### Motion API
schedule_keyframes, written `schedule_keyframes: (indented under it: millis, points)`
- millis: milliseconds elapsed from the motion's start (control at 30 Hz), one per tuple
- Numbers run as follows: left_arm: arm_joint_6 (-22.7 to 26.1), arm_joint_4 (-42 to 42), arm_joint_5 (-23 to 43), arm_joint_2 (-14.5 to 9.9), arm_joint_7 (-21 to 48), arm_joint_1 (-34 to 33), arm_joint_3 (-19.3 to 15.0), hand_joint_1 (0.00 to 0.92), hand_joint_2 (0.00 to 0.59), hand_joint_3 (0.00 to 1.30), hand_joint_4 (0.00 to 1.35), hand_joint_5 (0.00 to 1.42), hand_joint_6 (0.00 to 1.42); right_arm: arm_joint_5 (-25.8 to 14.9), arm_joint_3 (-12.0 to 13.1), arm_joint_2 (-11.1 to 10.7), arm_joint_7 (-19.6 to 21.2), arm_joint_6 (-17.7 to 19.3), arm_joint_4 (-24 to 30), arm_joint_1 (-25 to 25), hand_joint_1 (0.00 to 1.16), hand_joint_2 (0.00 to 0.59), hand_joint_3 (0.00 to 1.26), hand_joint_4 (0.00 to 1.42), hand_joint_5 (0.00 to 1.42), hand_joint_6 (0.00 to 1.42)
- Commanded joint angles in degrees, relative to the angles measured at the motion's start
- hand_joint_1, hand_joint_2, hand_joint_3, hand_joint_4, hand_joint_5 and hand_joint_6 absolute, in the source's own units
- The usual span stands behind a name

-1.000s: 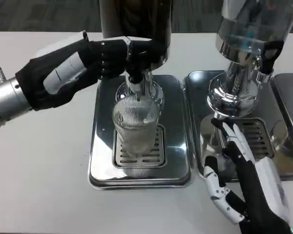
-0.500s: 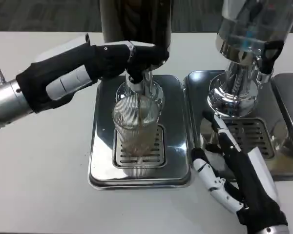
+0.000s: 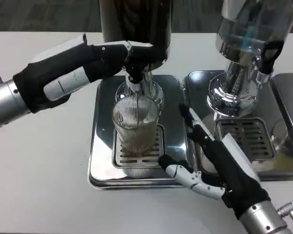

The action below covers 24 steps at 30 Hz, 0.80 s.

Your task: Grasp the cup under the faucet to collect the drink, then remove the cup.

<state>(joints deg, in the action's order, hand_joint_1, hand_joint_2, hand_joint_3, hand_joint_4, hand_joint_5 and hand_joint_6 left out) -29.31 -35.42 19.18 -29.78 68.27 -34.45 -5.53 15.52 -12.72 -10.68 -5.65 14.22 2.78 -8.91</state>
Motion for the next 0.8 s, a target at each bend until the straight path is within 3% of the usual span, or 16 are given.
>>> schedule_keyframes:
  millis: [33,800]
  points:
    - [-0.9,0.4,-1.8,-0.9,0.4,1.4,1.0,0.000,0.079,0.24,0.10,0.10,0.09,0.0,-0.9,0.2,-1.3,-1.4,-1.6,2.8,0.62,0.213,0.00,0.00,0.00,0.05]
    - [-2.7,3.4,-2.6,-2.4,-0.7,3.1,1.4,0.000,0.079,0.24,0.11,0.10,0.09,0.8,-1.0,2.3,0.3,-1.1,-9.9,10.1,0.65,0.217,0.00,0.00,0.00,0.00]
